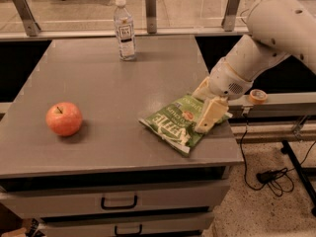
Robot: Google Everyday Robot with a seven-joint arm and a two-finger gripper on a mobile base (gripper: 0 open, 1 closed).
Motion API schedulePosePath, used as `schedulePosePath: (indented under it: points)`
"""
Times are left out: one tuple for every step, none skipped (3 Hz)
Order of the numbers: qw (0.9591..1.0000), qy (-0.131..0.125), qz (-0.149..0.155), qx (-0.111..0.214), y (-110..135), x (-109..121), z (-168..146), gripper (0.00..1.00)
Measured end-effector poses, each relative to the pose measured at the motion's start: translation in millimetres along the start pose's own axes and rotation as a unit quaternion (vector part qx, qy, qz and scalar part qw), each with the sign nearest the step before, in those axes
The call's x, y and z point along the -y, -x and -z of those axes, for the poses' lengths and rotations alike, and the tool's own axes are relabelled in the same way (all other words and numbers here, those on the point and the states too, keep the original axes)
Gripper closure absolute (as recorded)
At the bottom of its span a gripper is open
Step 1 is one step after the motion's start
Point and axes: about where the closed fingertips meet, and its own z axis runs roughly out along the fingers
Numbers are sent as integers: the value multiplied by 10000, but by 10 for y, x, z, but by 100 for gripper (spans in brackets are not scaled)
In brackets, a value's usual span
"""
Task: Pick green jalapeno chip bag
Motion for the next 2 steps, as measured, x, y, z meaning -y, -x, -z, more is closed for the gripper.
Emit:
schedulePosePath:
  points:
    - [9998, -75, 110, 127, 136, -35, 142, 70]
    - [9994, -114, 186, 258, 263, -83, 245, 93]
